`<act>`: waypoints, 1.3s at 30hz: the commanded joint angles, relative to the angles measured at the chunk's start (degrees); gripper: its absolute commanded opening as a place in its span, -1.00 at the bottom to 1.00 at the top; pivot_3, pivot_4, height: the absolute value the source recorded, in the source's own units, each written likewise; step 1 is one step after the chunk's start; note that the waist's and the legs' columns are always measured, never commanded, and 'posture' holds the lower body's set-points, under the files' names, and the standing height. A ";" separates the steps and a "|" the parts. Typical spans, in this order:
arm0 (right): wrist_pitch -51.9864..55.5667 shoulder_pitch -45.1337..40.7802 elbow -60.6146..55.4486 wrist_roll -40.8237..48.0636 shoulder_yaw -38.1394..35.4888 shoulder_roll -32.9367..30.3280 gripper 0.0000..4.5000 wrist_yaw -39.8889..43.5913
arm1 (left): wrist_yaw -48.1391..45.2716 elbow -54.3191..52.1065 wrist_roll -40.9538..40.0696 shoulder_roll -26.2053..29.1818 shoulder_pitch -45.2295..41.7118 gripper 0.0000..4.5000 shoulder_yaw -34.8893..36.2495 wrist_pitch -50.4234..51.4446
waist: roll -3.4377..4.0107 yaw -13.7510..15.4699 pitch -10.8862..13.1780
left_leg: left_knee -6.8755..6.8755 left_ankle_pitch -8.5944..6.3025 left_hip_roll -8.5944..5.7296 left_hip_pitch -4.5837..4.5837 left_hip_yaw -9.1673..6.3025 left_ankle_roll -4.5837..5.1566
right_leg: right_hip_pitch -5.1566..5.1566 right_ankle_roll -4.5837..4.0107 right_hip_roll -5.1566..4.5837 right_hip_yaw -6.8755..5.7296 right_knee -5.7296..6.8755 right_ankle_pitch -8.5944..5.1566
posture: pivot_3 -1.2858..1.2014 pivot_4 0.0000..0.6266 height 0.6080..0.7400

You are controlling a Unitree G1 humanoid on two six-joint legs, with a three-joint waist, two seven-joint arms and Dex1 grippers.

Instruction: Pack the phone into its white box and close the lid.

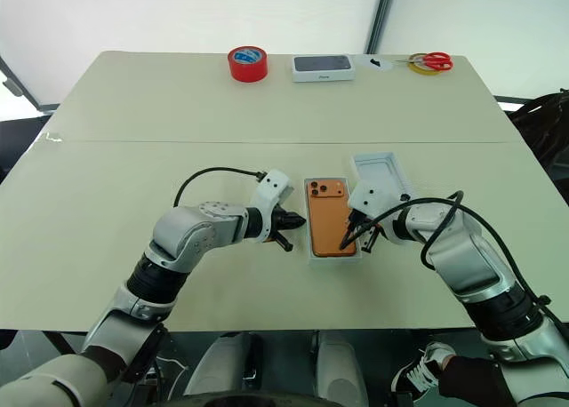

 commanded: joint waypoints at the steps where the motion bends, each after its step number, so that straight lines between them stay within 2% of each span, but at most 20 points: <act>1: 0.01 -1.72 -1.64 2.30 -2.52 -1.17 -1.00 1.61 | -1.79 -2.30 -1.06 -1.04 0.79 -0.99 0.80 -0.21 | 0.00 0.04 0.00 | 0.00 0.00 0.00 0.00 0.00 0.00 | 0.00 0.00 0.00 0.00 0.00 0.00 | 0.03 -0.52 0.87; 7: 3.31 -1.33 -4.42 8.05 -8.64 -6.06 -1.00 6.15 | -2.67 -3.89 -1.06 2.57 2.12 -0.99 6.48 -0.35 | 0.02 -0.05 0.02 | -0.01 0.00 0.00 -0.04 -0.01 0.00 | -0.04 0.00 0.00 0.00 0.00 0.00 | 0.03 -0.52 0.87; 10: 6.12 -2.90 -4.91 12.27 -11.10 -7.90 -0.59 8.53 | -4.49 -5.83 -0.82 5.97 3.07 -1.00 8.91 -2.69 | 0.02 -0.17 0.02 | -0.01 0.00 0.06 -0.01 0.00 0.00 | -0.04 -0.01 0.05 -0.01 0.02 0.00 | 0.03 -0.52 0.87; 13: 12.24 -8.42 -0.31 12.34 -10.17 -5.55 0.04 4.70 | -7.45 -7.73 2.23 10.21 4.17 -1.00 7.06 -9.55 | 0.02 -0.22 0.02 | -0.01 0.00 0.08 -0.01 0.01 0.00 | -0.06 -0.02 0.07 0.00 0.03 0.00 | 0.03 -0.52 0.87; 16: 20.47 -14.64 5.31 11.52 -6.88 -3.68 0.04 1.18 | -11.52 -9.66 5.80 14.40 5.95 -1.00 4.24 -18.59 | 0.05 -0.10 0.01 | -0.01 0.00 0.09 -0.01 0.06 -0.01 | -0.10 -0.08 0.04 0.02 0.02 0.03 | 0.03 -0.52 0.87; 19: 26.25 -20.36 11.12 12.37 -4.11 -1.48 0.04 -0.19 | -17.02 -12.33 5.77 17.33 8.80 -1.00 4.33 -25.69 | 0.06 -0.01 0.02 | -0.03 0.00 0.08 -0.09 0.07 -0.01 | -0.16 -0.11 0.00 0.02 -0.02 0.03 | 0.03 -0.52 0.87; 23: 29.19 -25.42 18.29 12.20 -1.25 1.61 0.04 -2.21 | -22.42 -14.95 6.22 20.70 11.97 -1.00 4.42 -31.86 | 0.06 0.04 0.02 | -0.02 0.00 0.03 -0.22 0.13 -0.01 | -0.26 -0.13 -0.09 0.05 -0.04 0.05 | 0.03 -0.52 0.87; 27: 29.42 -28.40 23.80 11.70 1.47 3.63 0.04 -3.80 | -25.49 -17.44 6.97 22.97 14.62 -1.00 3.87 -35.58 | 0.07 -0.05 0.02 | -0.02 0.00 0.02 -0.22 0.12 0.00 | -0.26 -0.13 -0.09 0.04 -0.04 0.05 | 0.03 -0.52 0.87; 33: 30.84 -30.67 28.74 10.55 3.62 6.07 0.04 -7.57 | -25.68 -18.86 9.02 23.35 16.83 -1.00 3.22 -37.00 | 0.08 -0.17 0.03 | -0.02 0.00 0.03 -0.20 0.13 0.01 | -0.26 -0.11 -0.04 0.04 0.02 0.06 | 0.03 -0.52 0.87; 38: 35.17 -31.26 27.89 12.51 1.81 7.30 -0.99 -8.58 | -25.54 -18.61 9.67 22.74 17.56 -1.00 3.40 -36.93 | 0.08 -0.15 0.03 | -0.01 0.00 0.05 -0.17 0.11 0.01 | -0.24 -0.09 0.01 0.03 0.07 0.08 | 0.03 -0.52 0.87; 39: 35.76 -31.42 27.95 12.70 1.38 7.53 -0.99 -8.96 | -25.54 -18.54 9.71 22.68 17.63 -1.00 3.49 -36.89 | 0.08 -0.16 0.02 | -0.01 0.00 0.05 -0.17 0.12 0.01 | -0.24 -0.08 0.01 0.03 0.07 0.08 | 0.03 -0.52 0.87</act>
